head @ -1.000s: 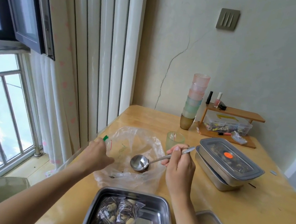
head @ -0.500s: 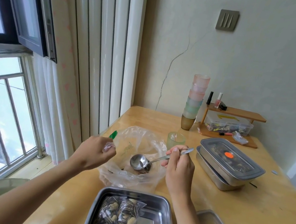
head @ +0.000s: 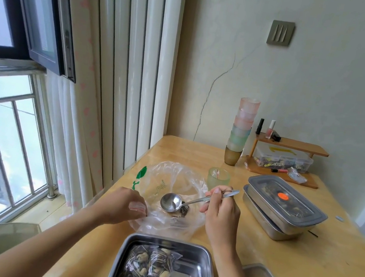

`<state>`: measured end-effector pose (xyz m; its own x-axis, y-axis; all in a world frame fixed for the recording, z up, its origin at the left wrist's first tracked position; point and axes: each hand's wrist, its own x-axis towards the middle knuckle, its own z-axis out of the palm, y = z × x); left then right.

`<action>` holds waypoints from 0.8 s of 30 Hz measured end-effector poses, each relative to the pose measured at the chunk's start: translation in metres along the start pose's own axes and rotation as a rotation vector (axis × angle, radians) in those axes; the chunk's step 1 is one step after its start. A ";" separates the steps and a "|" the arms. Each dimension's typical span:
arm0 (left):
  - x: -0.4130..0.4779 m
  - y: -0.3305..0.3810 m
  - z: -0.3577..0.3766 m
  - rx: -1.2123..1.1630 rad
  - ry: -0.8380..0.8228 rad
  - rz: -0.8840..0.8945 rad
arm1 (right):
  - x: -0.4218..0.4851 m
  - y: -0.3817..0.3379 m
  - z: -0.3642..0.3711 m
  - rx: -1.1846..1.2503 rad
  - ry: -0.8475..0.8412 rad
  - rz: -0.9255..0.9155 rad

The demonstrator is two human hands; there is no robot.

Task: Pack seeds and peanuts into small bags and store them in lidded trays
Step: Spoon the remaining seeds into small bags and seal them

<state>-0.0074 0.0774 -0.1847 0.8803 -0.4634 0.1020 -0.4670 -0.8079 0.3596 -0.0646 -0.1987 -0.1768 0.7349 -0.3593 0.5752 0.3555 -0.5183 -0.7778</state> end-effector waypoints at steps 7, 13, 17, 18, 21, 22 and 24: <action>0.009 0.005 -0.002 -0.003 -0.073 -0.037 | 0.000 -0.002 -0.001 0.018 -0.004 0.006; 0.021 0.018 -0.019 -0.184 -0.073 -0.174 | -0.001 -0.003 -0.002 0.016 -0.024 0.006; 0.034 0.031 -0.012 0.048 0.064 -0.082 | -0.001 -0.003 -0.003 0.012 -0.024 0.001; 0.037 0.033 -0.007 0.066 0.103 -0.054 | -0.001 -0.003 -0.002 0.012 -0.016 -0.004; 0.038 0.034 0.007 0.049 0.158 -0.026 | 0.000 -0.004 -0.004 0.031 0.021 -0.021; 0.036 0.033 0.010 0.054 0.211 -0.028 | 0.000 -0.005 -0.005 0.036 0.035 -0.028; 0.032 0.029 0.015 0.097 0.384 -0.074 | 0.001 -0.005 -0.006 0.030 0.058 -0.037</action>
<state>0.0060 0.0339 -0.1853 0.8706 -0.2482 0.4249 -0.3911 -0.8730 0.2914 -0.0692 -0.2011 -0.1705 0.6870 -0.3850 0.6163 0.3992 -0.5088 -0.7628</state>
